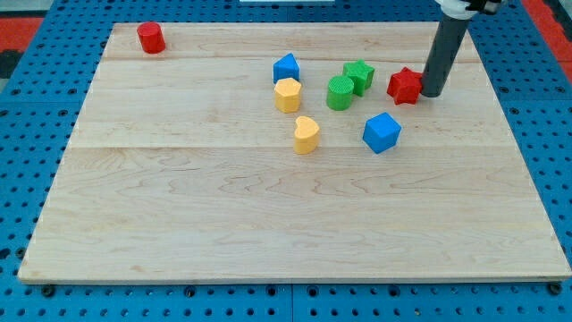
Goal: Move the red star to the top center
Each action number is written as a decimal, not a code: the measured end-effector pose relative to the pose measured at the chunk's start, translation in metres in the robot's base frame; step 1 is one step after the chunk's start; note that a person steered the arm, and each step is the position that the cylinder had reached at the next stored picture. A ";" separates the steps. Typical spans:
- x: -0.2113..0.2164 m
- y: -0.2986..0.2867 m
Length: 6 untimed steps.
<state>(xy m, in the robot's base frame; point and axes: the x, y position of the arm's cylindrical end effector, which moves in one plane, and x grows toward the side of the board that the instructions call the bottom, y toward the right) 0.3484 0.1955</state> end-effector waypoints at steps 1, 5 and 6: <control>0.000 -0.002; -0.005 -0.027; -0.045 -0.089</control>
